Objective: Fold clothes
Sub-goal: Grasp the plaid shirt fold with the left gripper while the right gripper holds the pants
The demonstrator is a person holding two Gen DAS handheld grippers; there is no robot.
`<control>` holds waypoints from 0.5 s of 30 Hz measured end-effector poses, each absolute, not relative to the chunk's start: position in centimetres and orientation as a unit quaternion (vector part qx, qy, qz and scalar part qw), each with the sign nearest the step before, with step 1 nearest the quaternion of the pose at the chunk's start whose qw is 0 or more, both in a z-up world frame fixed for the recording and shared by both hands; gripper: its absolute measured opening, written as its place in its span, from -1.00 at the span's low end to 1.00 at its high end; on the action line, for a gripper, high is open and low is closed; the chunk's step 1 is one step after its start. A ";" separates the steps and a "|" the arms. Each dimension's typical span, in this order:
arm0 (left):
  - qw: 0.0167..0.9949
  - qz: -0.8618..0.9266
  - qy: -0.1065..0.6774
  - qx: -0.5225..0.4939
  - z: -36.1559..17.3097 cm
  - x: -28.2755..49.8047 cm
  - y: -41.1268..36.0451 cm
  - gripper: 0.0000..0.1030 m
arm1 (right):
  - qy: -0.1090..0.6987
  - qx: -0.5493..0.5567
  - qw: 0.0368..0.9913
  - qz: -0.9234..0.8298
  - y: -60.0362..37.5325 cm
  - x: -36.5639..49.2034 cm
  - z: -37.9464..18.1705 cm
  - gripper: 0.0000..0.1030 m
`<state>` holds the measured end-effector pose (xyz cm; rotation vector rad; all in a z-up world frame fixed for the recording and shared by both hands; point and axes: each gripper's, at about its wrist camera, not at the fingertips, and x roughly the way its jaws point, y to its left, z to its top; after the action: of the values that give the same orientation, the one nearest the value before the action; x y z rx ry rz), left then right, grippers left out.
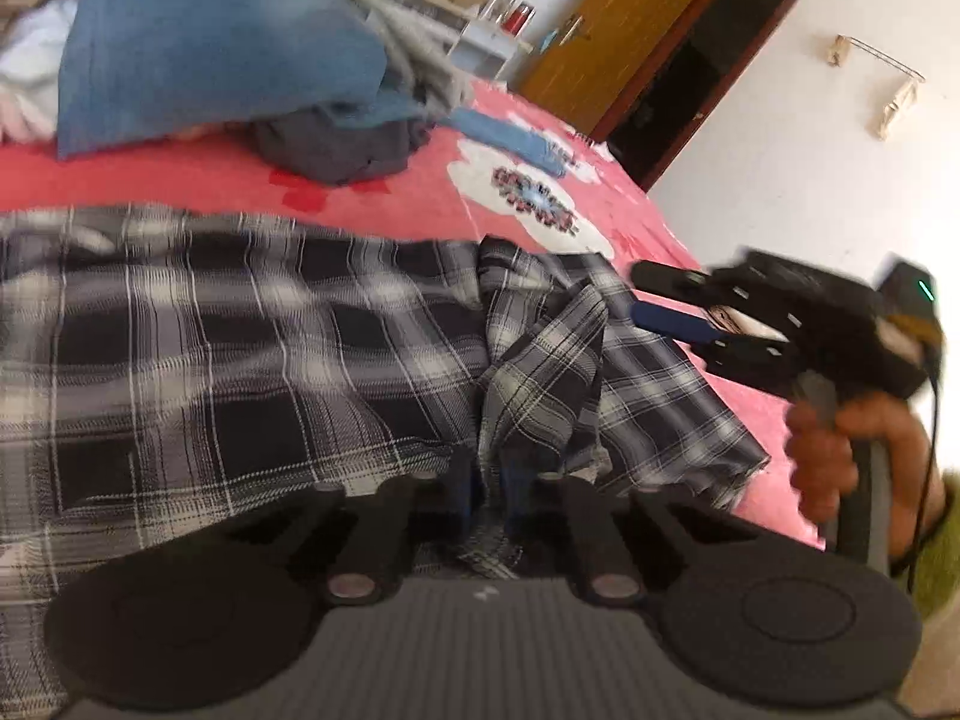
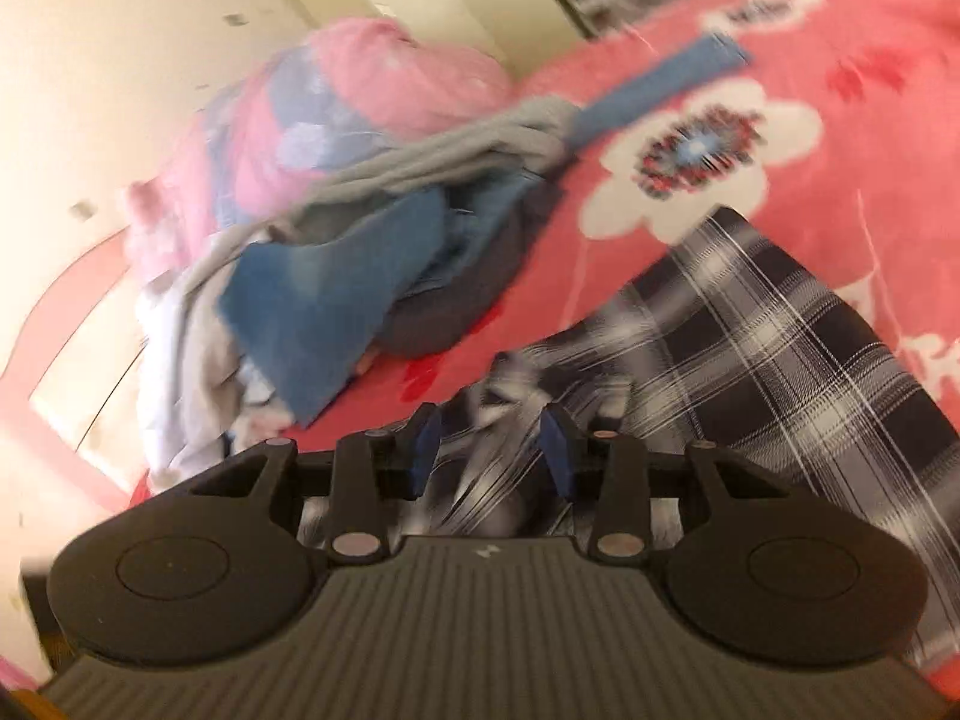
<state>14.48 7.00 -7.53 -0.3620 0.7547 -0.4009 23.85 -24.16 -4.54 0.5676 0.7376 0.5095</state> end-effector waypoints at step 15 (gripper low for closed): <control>0.933 -0.288 0.217 0.010 -6.3 7.6 0.9 -0.91 | 0.427 0.190 0.861 0.200 -20.3 28.2 -3.6 -0.84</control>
<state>7.60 0.95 -6.34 0.0215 0.4444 -0.5886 28.23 -20.32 -3.63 0.3976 0.8956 0.4199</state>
